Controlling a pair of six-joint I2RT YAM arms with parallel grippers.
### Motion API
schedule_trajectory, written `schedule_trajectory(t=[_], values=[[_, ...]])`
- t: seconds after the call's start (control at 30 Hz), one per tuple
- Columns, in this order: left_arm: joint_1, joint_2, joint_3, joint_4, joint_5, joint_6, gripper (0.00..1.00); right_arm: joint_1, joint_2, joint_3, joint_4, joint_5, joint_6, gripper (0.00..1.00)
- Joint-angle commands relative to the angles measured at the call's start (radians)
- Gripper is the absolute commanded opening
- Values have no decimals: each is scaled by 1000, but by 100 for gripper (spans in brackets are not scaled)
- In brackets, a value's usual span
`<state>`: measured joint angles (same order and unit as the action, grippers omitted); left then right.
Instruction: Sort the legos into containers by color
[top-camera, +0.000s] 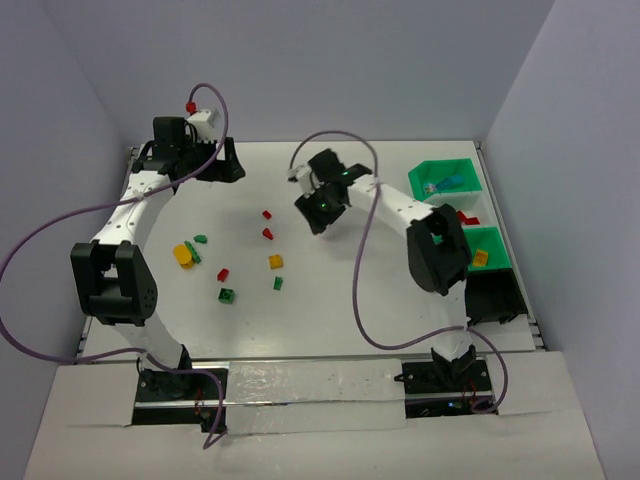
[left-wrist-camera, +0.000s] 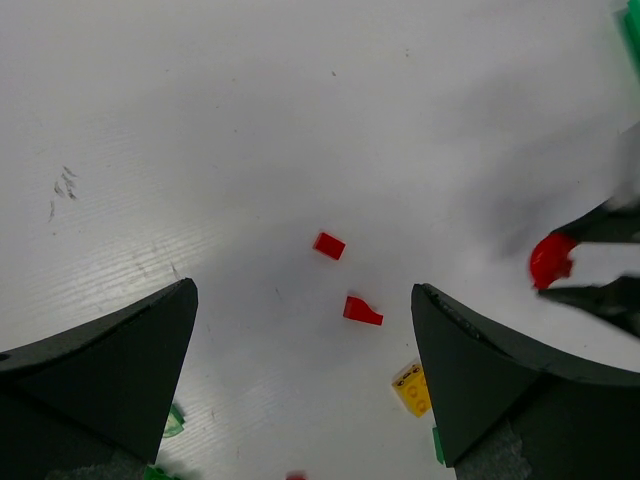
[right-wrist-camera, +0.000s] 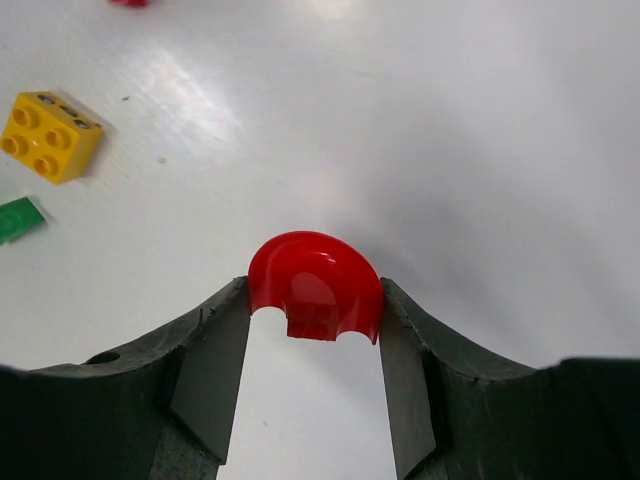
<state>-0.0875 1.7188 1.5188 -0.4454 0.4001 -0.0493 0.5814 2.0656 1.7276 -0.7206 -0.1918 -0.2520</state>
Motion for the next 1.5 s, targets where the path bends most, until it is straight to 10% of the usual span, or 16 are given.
schedule_trajectory(t=[0.0,0.57,1.17,1.47], values=[[3,14,46,35,41,-16,98,-165,-232,-30,-52,-29,-14,41],[-70,83,105,71,25,-10,99,-832,-376,-138,-222,-58,-103,41],[-72,108,130,40,-4,12,99,-866,-177,-48,-190,53,-122,51],[-69,80,101,-16,54,111,99,-839,-156,-71,-170,78,-116,86]])
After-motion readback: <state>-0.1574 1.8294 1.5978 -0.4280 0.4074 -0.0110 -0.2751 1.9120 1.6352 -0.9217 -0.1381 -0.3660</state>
